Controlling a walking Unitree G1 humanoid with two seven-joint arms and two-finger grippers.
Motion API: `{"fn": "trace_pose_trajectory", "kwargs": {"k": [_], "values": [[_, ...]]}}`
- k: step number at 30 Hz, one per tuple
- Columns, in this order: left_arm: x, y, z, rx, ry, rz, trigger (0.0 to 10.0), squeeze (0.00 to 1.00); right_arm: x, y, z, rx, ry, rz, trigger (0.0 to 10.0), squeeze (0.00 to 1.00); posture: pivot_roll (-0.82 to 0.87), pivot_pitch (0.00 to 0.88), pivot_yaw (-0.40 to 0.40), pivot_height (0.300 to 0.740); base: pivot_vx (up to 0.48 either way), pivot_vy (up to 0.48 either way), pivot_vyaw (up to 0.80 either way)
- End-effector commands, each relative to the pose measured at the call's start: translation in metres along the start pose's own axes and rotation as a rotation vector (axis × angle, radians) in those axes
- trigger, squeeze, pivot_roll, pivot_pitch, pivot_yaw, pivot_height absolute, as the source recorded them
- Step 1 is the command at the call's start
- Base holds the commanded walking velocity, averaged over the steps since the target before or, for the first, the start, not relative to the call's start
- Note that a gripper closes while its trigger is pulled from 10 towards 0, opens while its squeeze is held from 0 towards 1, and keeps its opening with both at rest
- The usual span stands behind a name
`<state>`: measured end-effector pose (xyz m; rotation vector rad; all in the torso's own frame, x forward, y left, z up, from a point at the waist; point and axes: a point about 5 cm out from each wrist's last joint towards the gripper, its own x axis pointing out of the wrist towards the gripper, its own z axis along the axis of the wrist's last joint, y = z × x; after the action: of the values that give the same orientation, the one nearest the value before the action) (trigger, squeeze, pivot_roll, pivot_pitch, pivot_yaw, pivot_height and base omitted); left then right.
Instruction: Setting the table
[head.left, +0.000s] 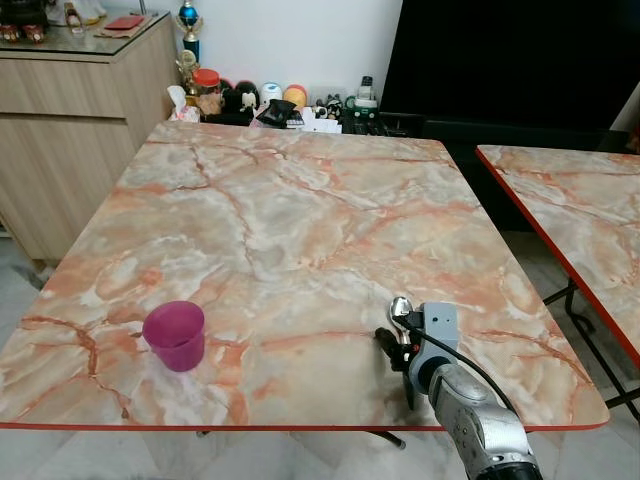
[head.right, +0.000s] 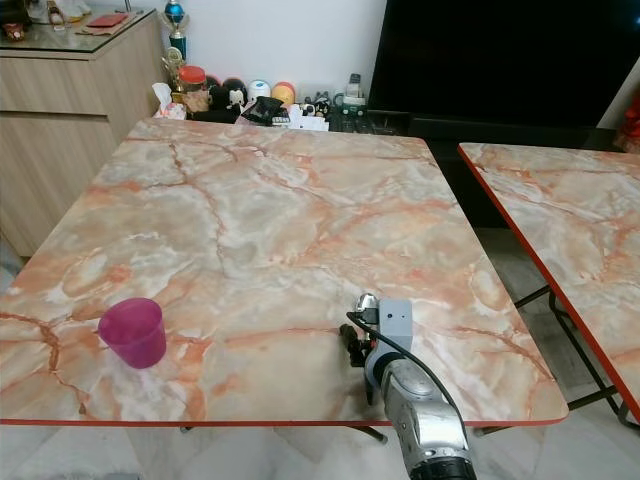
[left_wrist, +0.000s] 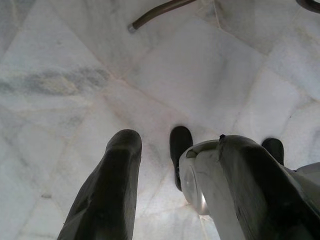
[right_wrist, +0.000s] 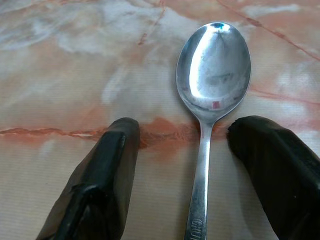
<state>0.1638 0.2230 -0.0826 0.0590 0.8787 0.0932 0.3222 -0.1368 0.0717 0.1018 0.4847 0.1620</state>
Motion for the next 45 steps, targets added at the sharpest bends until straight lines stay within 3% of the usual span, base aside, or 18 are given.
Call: {"fn": "trace_pose_trajectory", "kwargs": {"k": [1,5,12,19,24,25,26,27,28,30,31,32,34,35,45], "values": [[-0.0018,-0.0013,-0.0071,-0.02,0.02,0.003,10.0,0.0,-0.0017,-0.0186,-0.0243,-0.001,0.114,-0.086,10.0,0.0,0.06,0.1,-0.102,0.74,0.0,0.0,0.0],[-0.002,-0.0011,-0.0079,-0.025,0.021,0.006,10.0,0.0,-0.0011,-0.0198,-0.025,-0.038,0.126,-0.099,10.0,0.0,0.07,0.101,-0.105,0.74,0.0,0.0,0.0],[-0.0024,-0.0016,-0.0094,-0.03,0.026,0.006,10.0,0.0,-0.0001,-0.026,-0.0216,-0.239,0.123,-0.156,10.0,0.0,0.06,0.1,-0.108,0.74,0.0,0.0,0.0],[-0.002,-0.0019,-0.0087,-0.027,0.027,0.003,10.0,0.0,0.0008,-0.0252,-0.0217,-0.215,0.114,-0.149,10.0,0.0,0.06,0.101,-0.107,0.74,0.0,0.0,0.0],[-0.0021,-0.0009,-0.0088,-0.021,0.029,0.003,10.0,0.0,0.001,-0.0218,-0.0256,-0.143,0.112,-0.131,10.0,0.0,0.06,0.103,-0.101,0.74,0.0,0.0,0.0],[-0.0022,-0.0004,-0.0089,-0.021,0.029,0.004,10.0,0.0,0.0011,-0.0212,-0.0263,-0.131,0.113,-0.127,9.1,0.0,0.06,0.104,-0.1,0.74,0.0,0.0,0.0],[-0.0022,-0.0003,-0.0089,-0.021,0.029,0.004,10.0,0.0,0.0011,-0.0211,-0.0265,-0.126,0.113,-0.127,9.1,0.0,0.06,0.104,-0.1,0.74,0.0,0.0,0.0],[-0.0023,0.0,-0.0091,-0.02,0.03,0.004,10.0,0.0,0.001,-0.0208,-0.0272,-0.126,0.114,-0.125,5.1,0.0,0.06,0.104,-0.1,0.74,0.0,0.0,0.0],[-0.0024,0.0002,-0.0092,-0.02,0.031,0.004,10.0,0.0,0.0009,-0.0205,-0.0277,-0.127,0.115,-0.124,5.1,0.0,0.06,0.104,-0.1,0.74,0.0,0.0,0.0],[-0.0024,0.0006,-0.0094,-0.019,0.032,0.005,10.0,0.0,0.0009,-0.0199,-0.0286,-0.124,0.117,-0.118,2.2,0.0,0.06,0.104,-0.099,0.74,0.0,0.0,0.0],[-0.0024,0.0006,-0.0094,-0.019,0.032,0.005,10.0,0.0,0.0009,-0.0199,-0.0286,-0.123,0.117,-0.117,2.2,0.0,0.06,0.104,-0.099,0.74,0.0,0.0,0.0],[-0.0024,0.0006,-0.0095,-0.019,0.032,0.004,10.0,0.0,0.0009,-0.0198,-0.0286,-0.122,0.117,-0.116,0.8,0.0,0.06,0.104,-0.098,0.74,0.0,0.0,0.0],[-0.0025,0.0006,-0.0095,-0.019,0.033,0.003,10.0,0.0,0.001,-0.0195,-0.0287,-0.122,0.116,-0.114,0.7,0.0,0.06,0.104,-0.098,0.74,0.0,0.0,0.0],[-0.0024,0.0003,-0.0098,-0.02,0.036,0.001,10.0,0.0,0.0012,-0.0193,-0.0285,-0.124,0.114,-0.108,0.0,0.0,0.06,0.104,-0.098,0.74,0.0,0.0,0.0],[-0.0014,0.0016,-0.0067,-0.01,0.035,0.002,10.0,0.0,0.0012,-0.0186,-0.0279,-0.129,0.109,-0.107,0.0,0.0,0.06,0.101,-0.093,0.74,0.0,0.0,0.0]]}}
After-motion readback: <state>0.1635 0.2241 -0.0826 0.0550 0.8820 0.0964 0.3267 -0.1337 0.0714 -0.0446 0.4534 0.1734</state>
